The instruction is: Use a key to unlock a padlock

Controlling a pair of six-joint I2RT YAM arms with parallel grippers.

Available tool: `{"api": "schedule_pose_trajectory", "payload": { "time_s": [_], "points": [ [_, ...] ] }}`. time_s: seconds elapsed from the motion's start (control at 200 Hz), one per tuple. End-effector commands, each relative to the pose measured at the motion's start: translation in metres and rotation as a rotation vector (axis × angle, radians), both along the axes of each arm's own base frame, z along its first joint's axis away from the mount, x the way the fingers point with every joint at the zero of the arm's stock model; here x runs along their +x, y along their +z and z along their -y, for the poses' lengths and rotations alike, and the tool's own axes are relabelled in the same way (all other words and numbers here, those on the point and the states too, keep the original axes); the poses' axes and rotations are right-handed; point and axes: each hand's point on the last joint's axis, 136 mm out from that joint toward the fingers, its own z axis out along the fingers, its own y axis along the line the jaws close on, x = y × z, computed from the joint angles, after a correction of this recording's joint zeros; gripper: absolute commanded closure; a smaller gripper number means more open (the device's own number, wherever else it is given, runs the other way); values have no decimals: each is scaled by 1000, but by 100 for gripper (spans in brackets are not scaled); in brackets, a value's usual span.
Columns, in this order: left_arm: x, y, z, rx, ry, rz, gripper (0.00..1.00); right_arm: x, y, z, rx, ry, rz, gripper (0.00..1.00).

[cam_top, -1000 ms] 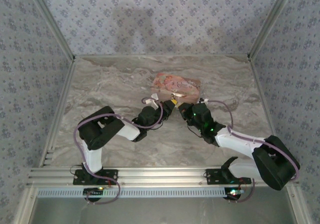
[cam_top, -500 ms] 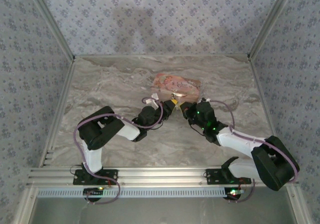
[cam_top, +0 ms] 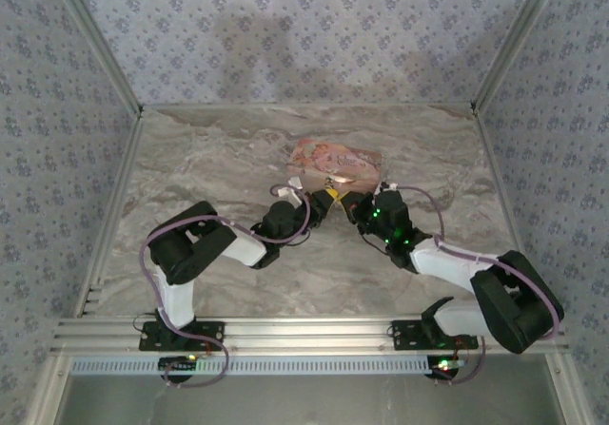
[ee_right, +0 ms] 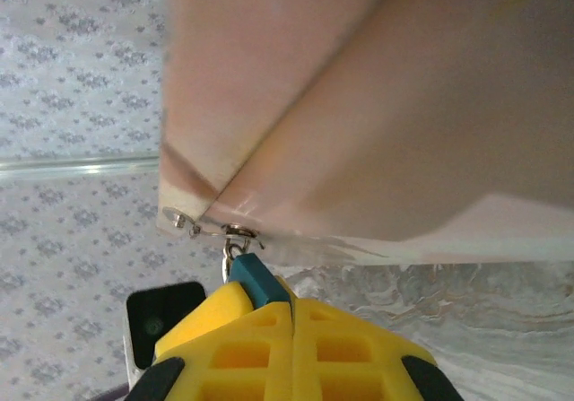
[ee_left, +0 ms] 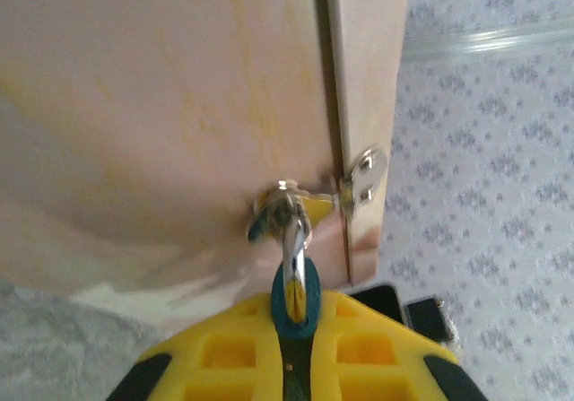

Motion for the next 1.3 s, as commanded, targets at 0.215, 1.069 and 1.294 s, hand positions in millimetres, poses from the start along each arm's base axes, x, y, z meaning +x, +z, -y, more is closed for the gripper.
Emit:
{"api": "schedule_pose_trajectory", "payload": {
  "time_s": [0.215,1.069,1.294],
  "points": [
    [-67,77,45,-161,-334,175,100,7,35,-13,33,17,14,100],
    [-41,22,14,-41,-200,106,100,-40,-2,36,-155,58,-22,69],
    [-41,29,17,-62,-212,110,100,-56,-8,30,-145,98,-12,74]
  ]
}}
